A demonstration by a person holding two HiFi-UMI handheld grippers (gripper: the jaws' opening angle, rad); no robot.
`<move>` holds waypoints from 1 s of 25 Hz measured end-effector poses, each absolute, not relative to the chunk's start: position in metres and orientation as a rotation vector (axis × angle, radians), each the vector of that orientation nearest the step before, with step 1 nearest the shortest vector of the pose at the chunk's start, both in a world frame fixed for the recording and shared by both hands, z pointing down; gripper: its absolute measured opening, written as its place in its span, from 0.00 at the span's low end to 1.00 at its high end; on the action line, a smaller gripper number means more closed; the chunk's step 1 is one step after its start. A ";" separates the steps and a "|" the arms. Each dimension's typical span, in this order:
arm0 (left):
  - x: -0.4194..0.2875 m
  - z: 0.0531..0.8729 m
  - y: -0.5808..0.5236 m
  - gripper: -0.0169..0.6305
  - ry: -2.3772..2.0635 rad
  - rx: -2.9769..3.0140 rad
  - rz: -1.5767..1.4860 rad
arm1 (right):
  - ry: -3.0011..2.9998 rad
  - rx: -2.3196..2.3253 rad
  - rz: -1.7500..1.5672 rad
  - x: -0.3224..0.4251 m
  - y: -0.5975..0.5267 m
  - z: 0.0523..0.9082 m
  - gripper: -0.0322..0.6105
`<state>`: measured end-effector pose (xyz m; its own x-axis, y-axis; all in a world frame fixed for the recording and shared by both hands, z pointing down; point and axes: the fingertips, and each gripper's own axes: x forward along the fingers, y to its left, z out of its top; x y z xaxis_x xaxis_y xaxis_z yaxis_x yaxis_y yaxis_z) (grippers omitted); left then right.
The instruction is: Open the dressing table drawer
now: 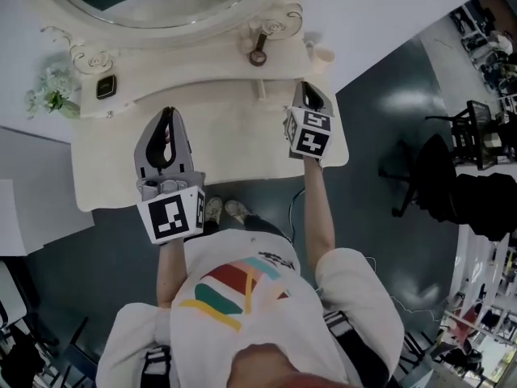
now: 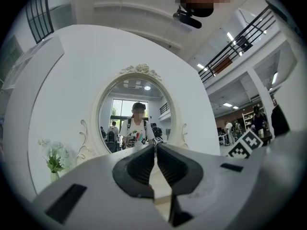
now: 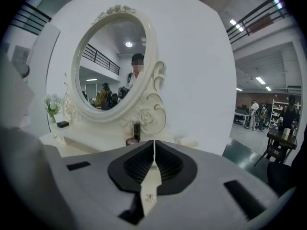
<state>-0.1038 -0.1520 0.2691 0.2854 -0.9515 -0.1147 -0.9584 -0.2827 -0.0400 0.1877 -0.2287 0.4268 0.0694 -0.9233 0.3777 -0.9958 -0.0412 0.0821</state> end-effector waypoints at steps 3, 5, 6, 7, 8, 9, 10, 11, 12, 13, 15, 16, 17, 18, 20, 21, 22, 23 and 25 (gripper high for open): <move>-0.110 0.260 -0.152 0.05 1.834 -2.419 0.122 | -1.997 2.099 0.199 0.171 -0.226 0.373 0.05; -0.113 0.255 -0.152 0.05 1.842 -2.422 0.140 | -2.072 2.119 0.126 0.156 -0.220 0.340 0.05; -0.114 0.252 -0.152 0.05 1.842 -2.422 0.147 | -2.112 2.128 0.090 0.147 -0.217 0.324 0.05; -0.114 0.250 -0.152 0.05 1.839 -2.418 0.150 | -2.152 2.136 0.052 0.137 -0.213 0.309 0.05; -0.115 0.248 -0.152 0.05 1.834 -2.411 0.147 | -2.190 2.141 0.011 0.127 -0.207 0.295 0.05; -0.115 0.246 -0.152 0.05 1.827 -2.405 0.142 | -2.224 2.143 -0.033 0.117 -0.201 0.283 0.05; -0.114 0.245 -0.152 0.05 1.819 -2.404 0.137 | -2.253 2.143 -0.074 0.106 -0.194 0.273 0.05; -0.114 0.244 -0.151 0.05 1.811 -2.407 0.139 | -2.277 2.144 -0.109 0.096 -0.187 0.265 0.05; -0.113 0.243 -0.150 0.05 1.805 -2.411 0.152 | -2.299 2.149 -0.136 0.086 -0.178 0.259 0.05; -0.113 0.242 -0.149 0.05 1.797 -2.417 0.165 | -2.321 2.156 -0.158 0.077 -0.170 0.255 0.05; -0.110 0.246 -0.144 0.05 1.771 -2.434 0.153 | -2.364 2.157 -0.207 0.059 -0.156 0.249 0.05; -0.108 0.248 -0.141 0.05 1.758 -2.439 0.127 | -2.381 2.144 -0.233 0.050 -0.149 0.248 0.05; -0.107 0.249 -0.139 0.05 1.749 -2.441 0.101 | -2.392 2.127 -0.256 0.043 -0.143 0.249 0.05; -0.107 0.250 -0.136 0.05 1.745 -2.440 0.085 | -2.399 2.110 -0.269 0.037 -0.138 0.250 0.05; -0.109 0.252 -0.134 0.05 1.748 -2.443 0.073 | -2.411 2.077 -0.273 0.028 -0.130 0.256 0.05; -0.110 0.253 -0.133 0.05 1.753 -2.446 0.074 | -2.420 2.060 -0.270 0.023 -0.127 0.258 0.05; -0.112 0.254 -0.132 0.05 1.756 -2.449 0.075 | -2.431 2.045 -0.262 0.018 -0.124 0.260 0.05; -0.114 0.255 -0.132 0.05 1.757 -2.449 0.071 | -2.444 2.035 -0.251 0.014 -0.122 0.261 0.05; -0.116 0.257 -0.130 0.05 1.757 -2.445 0.052 | -2.463 2.022 -0.230 0.007 -0.119 0.265 0.05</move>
